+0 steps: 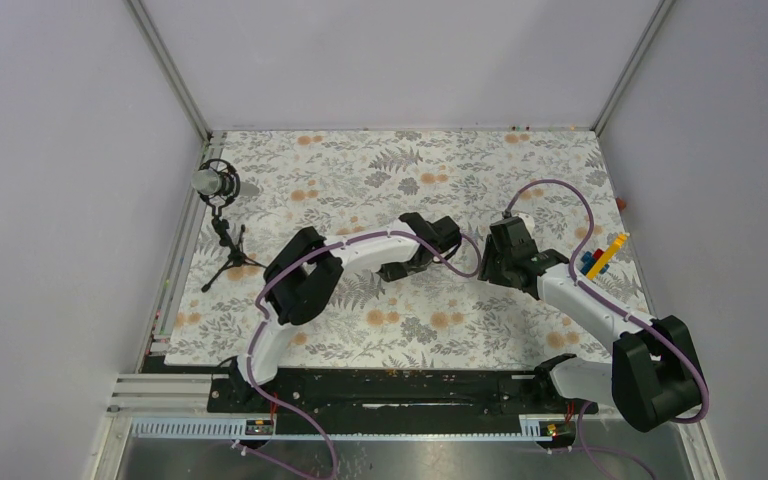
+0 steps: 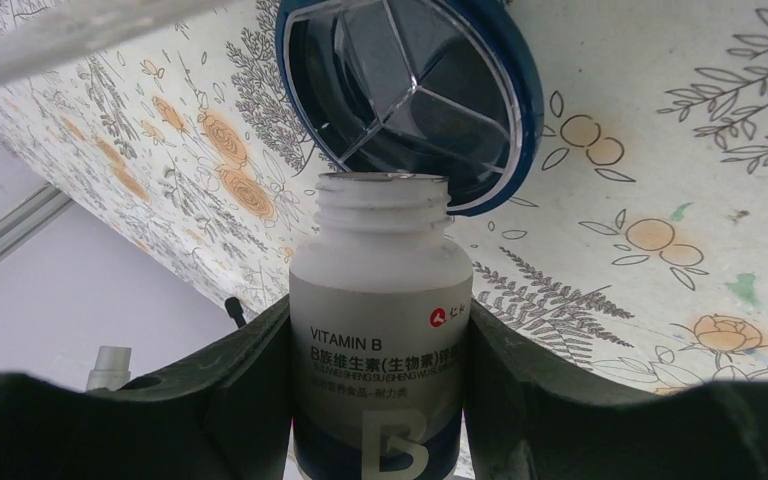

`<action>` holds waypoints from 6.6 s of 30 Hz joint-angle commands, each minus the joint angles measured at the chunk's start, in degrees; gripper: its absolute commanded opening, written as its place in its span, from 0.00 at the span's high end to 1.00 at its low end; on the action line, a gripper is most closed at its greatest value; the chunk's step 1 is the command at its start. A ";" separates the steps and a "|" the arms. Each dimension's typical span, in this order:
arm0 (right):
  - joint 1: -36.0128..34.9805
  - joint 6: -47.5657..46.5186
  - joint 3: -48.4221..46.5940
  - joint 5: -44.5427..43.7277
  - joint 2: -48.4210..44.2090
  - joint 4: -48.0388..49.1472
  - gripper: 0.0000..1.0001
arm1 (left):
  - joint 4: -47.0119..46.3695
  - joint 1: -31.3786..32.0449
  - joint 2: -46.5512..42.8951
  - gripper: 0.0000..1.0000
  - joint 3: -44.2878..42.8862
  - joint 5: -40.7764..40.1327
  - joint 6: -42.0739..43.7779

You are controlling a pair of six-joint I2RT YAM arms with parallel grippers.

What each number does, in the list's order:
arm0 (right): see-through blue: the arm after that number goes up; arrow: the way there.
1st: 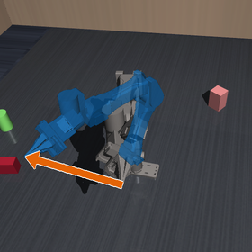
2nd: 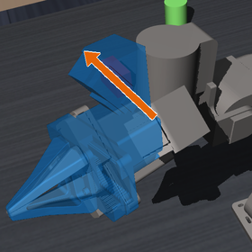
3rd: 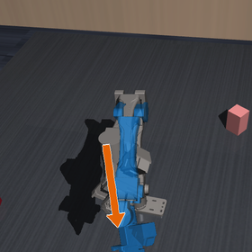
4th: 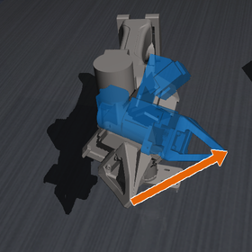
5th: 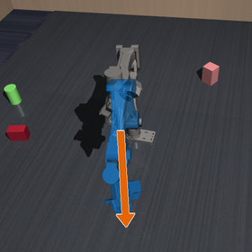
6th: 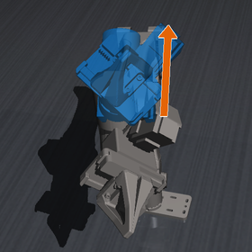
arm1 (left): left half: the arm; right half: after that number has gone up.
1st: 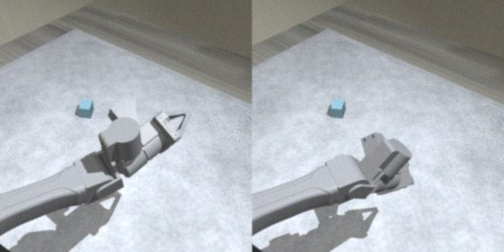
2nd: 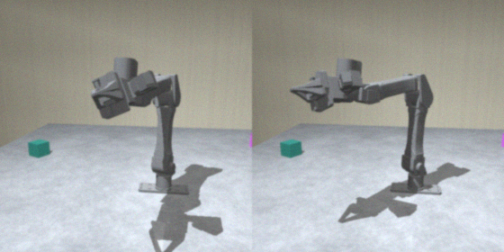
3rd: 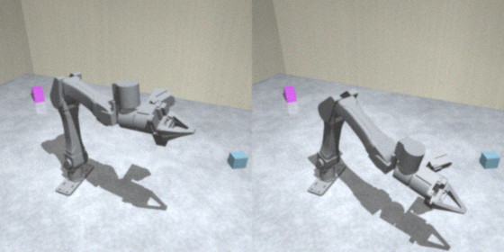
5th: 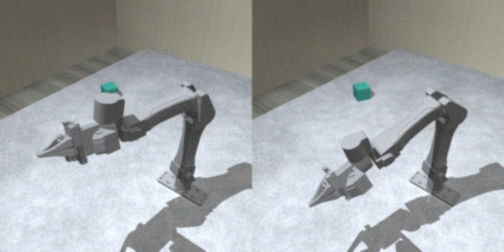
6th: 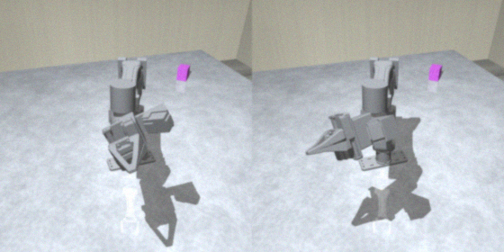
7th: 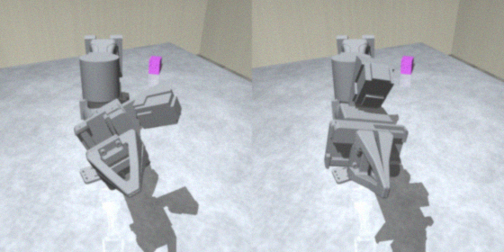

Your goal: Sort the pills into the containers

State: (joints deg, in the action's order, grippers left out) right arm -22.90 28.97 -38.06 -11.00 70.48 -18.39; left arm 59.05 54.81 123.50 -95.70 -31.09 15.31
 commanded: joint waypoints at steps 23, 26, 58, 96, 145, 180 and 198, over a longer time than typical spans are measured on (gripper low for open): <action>0.74 -0.04 0.71 -0.51 -0.79 1.71 0.74 | 1.83 1.68 0.74 1.00 -2.76 -6.80 2.26; 0.79 0.03 0.77 -0.51 -0.86 1.77 0.74 | 1.88 1.62 1.18 1.00 -3.17 -7.13 2.34; 0.92 0.03 0.73 -0.08 -0.78 1.74 0.74 | -1.97 1.98 -1.33 1.00 0.16 -9.28 1.85; 1.01 0.63 -0.23 0.34 -3.96 1.65 0.73 | -38.85 -1.06 -37.25 1.00 31.79 5.28 -7.07; -2.01 -6.89 -20.21 46.45 -16.87 3.14 0.65 | -87.33 -13.11 -50.84 1.00 52.09 71.77 -13.24; -8.77 -7.25 -17.17 36.32 -13.58 8.25 0.61 | -97.76 -11.31 -49.55 1.00 51.46 74.08 -24.32; -9.23 -10.98 -18.06 41.25 -11.98 2.62 0.60 | -101.13 -11.35 -49.02 1.00 51.11 73.98 -25.53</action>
State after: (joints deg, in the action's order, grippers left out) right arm -31.18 20.75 -55.40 26.65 57.19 -11.44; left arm -32.67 43.11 75.07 -41.69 40.77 -10.15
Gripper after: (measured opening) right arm 0.491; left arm 0.530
